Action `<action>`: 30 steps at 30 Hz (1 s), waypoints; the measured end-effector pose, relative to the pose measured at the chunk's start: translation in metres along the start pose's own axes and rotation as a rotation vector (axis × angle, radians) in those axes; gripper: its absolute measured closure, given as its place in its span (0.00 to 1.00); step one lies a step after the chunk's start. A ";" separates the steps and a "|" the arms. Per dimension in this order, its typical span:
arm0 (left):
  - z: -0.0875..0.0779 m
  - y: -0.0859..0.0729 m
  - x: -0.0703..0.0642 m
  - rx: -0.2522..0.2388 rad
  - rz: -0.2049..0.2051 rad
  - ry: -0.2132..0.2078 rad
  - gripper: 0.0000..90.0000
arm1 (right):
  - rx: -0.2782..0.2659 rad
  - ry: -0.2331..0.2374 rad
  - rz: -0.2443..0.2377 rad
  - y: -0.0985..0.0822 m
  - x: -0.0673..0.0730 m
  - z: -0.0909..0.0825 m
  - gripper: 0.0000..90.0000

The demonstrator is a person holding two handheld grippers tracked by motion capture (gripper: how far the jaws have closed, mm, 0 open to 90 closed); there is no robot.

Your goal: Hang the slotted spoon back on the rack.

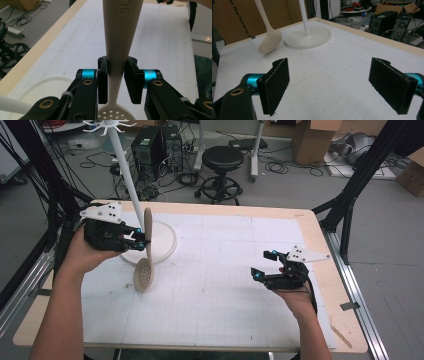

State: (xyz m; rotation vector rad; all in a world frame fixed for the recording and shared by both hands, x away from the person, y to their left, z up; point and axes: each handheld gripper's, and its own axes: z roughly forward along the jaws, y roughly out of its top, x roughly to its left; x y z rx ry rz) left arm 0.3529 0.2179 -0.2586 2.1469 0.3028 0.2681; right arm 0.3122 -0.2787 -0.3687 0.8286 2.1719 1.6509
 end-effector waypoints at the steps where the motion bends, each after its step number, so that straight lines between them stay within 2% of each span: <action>1: -0.003 0.001 0.001 -0.006 -0.009 0.010 0.82 | -0.002 -0.001 0.000 0.000 0.000 0.000 0.18; 8: -0.027 0.009 0.012 -0.027 -0.037 0.049 0.82 | -0.001 -0.001 0.001 0.000 -0.001 0.000 0.18; 11: -0.042 0.013 0.018 -0.040 -0.050 0.072 0.82 | 0.001 0.000 -0.003 0.000 0.000 0.000 0.18; 12: -0.042 0.013 0.018 -0.040 -0.050 0.072 0.82 | 0.001 0.000 -0.003 0.000 0.000 0.000 0.18; 19: -0.067 0.023 0.029 -0.063 -0.074 0.128 0.82 | 0.002 0.000 0.001 0.000 0.000 0.000 0.18; 25: -0.079 0.030 0.033 -0.070 -0.083 0.166 0.82 | 0.001 -0.001 0.003 0.000 0.000 0.000 0.18; 30: -0.086 0.030 0.039 -0.077 -0.104 0.192 0.82 | -0.001 -0.002 0.005 0.000 -0.001 -0.001 0.18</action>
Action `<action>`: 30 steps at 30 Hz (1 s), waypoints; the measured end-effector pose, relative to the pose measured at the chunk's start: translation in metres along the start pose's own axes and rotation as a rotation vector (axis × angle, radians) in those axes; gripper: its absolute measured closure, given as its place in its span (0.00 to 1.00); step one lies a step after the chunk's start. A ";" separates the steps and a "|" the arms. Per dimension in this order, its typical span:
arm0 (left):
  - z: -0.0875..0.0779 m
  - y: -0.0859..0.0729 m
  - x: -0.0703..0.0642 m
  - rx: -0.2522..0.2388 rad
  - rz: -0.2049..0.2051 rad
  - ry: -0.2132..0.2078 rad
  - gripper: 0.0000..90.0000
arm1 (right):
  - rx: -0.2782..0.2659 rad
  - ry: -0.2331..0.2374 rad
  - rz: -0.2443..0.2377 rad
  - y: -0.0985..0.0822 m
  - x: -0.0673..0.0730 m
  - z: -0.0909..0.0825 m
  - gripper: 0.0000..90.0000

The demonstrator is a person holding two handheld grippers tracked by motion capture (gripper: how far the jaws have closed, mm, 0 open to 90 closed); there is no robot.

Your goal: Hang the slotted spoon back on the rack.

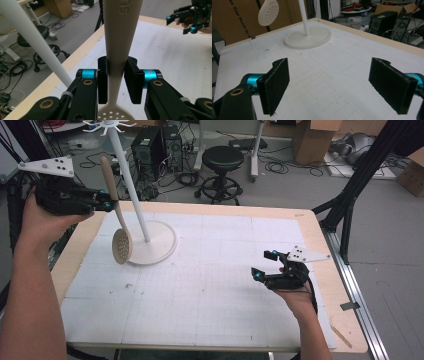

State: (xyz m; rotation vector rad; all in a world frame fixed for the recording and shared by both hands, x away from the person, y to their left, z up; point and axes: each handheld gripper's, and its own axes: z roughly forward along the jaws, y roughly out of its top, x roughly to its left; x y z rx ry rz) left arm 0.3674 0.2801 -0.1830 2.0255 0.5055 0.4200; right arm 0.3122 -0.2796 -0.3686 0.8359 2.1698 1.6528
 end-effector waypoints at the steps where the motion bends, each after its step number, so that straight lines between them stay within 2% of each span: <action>1: -0.002 0.000 0.002 0.001 -0.006 0.007 0.82 | 0.002 0.002 0.003 0.000 0.000 0.000 0.18; 4: -0.008 -0.001 0.009 -0.004 -0.021 0.031 0.82 | 0.001 0.002 0.000 0.000 0.000 0.000 0.18; 8: -0.014 -0.005 0.019 -0.027 -0.063 0.060 0.82 | 0.001 0.002 -0.001 -0.001 -0.001 0.000 0.18; 11: -0.016 -0.007 0.026 -0.018 -0.081 0.078 0.82 | 0.003 0.003 0.004 -0.001 -0.001 0.000 0.18; 14: -0.017 -0.006 0.032 -0.004 -0.088 0.098 0.82 | 0.002 0.002 0.006 -0.001 -0.002 0.000 0.18; 30: -0.022 0.009 0.067 0.005 -0.135 0.175 0.82 | -0.001 -0.014 0.015 -0.004 -0.005 -0.005 0.18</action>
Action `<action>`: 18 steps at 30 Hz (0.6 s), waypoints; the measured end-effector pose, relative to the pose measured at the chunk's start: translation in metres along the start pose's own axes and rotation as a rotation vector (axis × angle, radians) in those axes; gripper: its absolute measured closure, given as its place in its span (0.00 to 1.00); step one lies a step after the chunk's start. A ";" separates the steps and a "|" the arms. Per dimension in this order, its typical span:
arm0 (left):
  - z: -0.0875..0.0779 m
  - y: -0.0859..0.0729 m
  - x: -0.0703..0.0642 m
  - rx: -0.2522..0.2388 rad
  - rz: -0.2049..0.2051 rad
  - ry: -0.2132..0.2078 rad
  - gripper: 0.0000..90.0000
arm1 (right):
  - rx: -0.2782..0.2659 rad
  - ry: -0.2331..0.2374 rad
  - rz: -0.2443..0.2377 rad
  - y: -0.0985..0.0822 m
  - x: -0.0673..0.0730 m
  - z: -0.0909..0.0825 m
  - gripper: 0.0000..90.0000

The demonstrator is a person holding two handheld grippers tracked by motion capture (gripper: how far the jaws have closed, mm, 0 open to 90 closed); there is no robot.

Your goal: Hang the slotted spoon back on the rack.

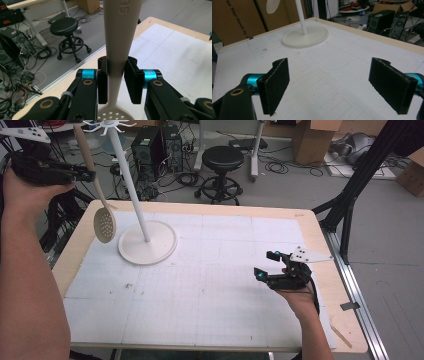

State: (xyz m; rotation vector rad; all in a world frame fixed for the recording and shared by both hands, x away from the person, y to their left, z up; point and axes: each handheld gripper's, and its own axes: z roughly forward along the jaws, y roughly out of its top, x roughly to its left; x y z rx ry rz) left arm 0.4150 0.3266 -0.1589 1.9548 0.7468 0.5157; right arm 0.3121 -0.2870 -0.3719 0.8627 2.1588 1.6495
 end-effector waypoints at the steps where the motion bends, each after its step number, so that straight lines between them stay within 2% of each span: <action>1: 0.000 0.002 0.000 0.001 0.001 -0.001 0.82 | 0.001 0.002 0.001 0.000 0.000 0.000 0.18; 5: 0.000 0.008 0.000 0.016 0.011 0.009 0.82 | 0.001 0.000 -0.003 0.000 0.000 -0.001 0.18; 10: 0.000 0.008 0.001 0.018 0.004 0.010 0.82 | -0.002 0.000 -0.002 0.000 0.000 -0.001 0.18; 18: 0.005 0.008 0.001 0.055 0.008 0.015 0.82 | 0.002 0.003 -0.007 -0.001 0.001 0.000 0.18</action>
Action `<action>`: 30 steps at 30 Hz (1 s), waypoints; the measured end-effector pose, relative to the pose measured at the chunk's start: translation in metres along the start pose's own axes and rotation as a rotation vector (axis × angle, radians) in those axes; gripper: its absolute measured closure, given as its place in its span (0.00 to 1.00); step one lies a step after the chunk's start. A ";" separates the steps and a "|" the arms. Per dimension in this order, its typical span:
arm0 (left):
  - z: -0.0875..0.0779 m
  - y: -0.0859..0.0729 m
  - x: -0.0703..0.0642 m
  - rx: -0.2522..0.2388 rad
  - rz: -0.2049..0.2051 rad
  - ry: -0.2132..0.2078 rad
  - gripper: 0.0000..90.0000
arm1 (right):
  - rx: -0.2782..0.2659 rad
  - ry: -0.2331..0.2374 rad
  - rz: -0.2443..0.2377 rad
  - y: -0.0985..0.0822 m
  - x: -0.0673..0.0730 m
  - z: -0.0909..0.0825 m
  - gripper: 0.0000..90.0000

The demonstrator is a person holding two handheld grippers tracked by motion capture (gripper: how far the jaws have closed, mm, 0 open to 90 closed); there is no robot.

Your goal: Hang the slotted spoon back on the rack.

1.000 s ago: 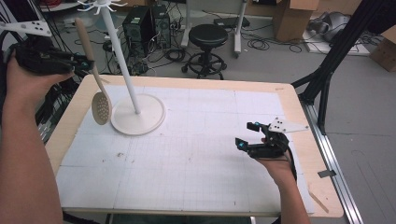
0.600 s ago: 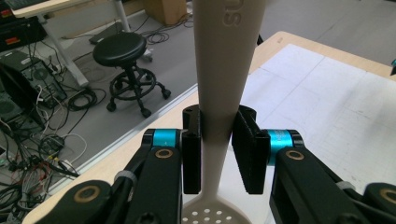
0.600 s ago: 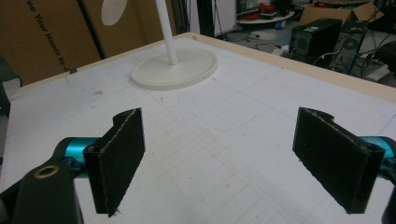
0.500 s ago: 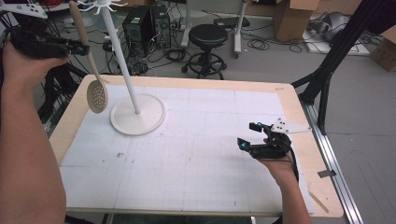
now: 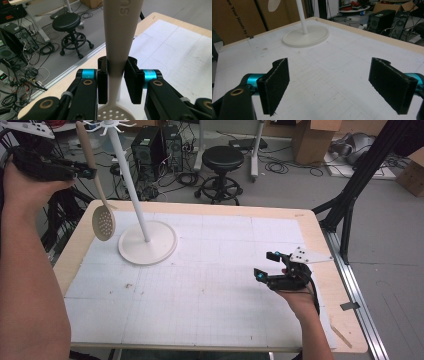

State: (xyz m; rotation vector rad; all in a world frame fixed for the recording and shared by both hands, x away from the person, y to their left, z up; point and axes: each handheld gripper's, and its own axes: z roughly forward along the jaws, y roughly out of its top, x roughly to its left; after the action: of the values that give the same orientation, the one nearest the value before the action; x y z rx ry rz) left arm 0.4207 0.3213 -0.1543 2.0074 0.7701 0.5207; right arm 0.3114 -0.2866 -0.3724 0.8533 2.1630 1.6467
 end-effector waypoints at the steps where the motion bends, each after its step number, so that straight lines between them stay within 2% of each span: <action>1: 0.001 0.000 0.000 0.002 0.001 0.000 0.82 | 0.002 0.001 0.003 0.000 0.000 0.000 0.18; 17: 0.020 0.004 -0.009 0.025 0.017 -0.022 0.82 | -0.001 0.003 0.005 0.000 0.000 -0.001 0.18; 21: 0.022 0.002 -0.008 0.019 0.003 -0.054 0.81 | -0.002 0.005 0.002 0.000 0.001 0.000 0.18; 22: 0.023 0.001 -0.009 0.021 0.005 -0.050 0.81 | -0.002 0.005 0.002 0.000 0.001 0.000 0.18; 25: 0.022 0.001 -0.010 0.019 -0.002 -0.045 0.70 | -0.001 0.005 0.001 0.000 0.001 0.000 0.18; 30: 0.019 -0.006 -0.012 -0.004 -0.010 -0.056 0.64 | 0.001 0.006 -0.001 0.001 0.002 0.000 0.18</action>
State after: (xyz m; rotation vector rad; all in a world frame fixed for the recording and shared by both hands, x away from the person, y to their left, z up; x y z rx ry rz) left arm 0.4221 0.3041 -0.1703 2.0051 0.7442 0.4577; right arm 0.3103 -0.2851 -0.3714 0.8489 2.1677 1.6506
